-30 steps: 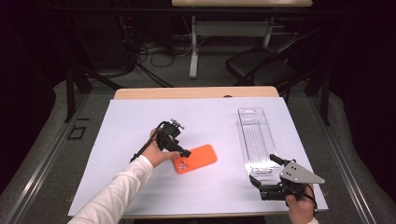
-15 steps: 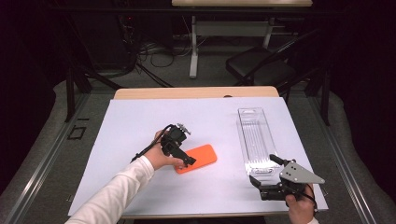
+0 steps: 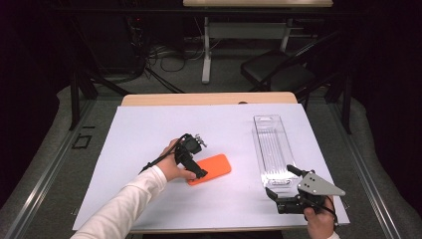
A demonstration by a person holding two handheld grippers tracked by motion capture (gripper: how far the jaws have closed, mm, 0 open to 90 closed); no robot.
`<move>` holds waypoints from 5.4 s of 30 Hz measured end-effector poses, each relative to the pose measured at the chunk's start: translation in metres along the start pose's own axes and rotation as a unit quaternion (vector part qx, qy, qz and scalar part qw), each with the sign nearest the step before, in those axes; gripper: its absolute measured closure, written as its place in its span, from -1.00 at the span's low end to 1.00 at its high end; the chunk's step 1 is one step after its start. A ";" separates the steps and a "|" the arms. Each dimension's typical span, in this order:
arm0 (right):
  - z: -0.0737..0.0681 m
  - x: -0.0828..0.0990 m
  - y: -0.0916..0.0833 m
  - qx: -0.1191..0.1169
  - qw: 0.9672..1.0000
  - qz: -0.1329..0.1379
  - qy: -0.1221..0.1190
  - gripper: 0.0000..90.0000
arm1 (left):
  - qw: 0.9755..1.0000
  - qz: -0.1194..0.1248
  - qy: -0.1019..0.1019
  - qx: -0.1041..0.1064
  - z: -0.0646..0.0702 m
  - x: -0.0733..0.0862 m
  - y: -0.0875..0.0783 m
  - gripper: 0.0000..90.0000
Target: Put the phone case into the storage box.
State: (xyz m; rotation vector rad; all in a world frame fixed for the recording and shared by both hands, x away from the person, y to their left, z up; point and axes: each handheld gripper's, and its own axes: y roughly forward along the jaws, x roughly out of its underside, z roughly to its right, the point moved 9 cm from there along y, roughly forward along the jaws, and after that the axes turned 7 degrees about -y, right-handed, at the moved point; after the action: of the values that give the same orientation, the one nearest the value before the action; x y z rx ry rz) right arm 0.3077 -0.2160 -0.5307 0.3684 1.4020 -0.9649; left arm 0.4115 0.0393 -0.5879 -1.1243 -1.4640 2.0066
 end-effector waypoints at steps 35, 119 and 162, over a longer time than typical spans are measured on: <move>0.001 0.001 0.000 -0.001 1.000 -0.004 -0.003 -0.95 | 0.997 -0.047 0.055 -0.010 0.006 -0.012 0.043 -0.98; 0.001 0.000 -0.001 0.008 1.000 -0.005 -0.001 -0.92 | 0.999 -0.032 0.015 0.002 0.009 -0.017 -0.012 -0.65; -0.014 -0.011 0.015 -0.021 0.999 -0.041 -0.025 -1.00 | 1.000 -0.016 -0.020 0.004 0.019 -0.001 -0.075 -0.64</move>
State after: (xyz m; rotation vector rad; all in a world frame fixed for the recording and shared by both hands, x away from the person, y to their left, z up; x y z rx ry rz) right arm 0.3112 -0.1927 -0.5276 0.2545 1.3978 -1.0021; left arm 0.3878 0.0543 -0.5162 -1.0567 -1.4828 2.0232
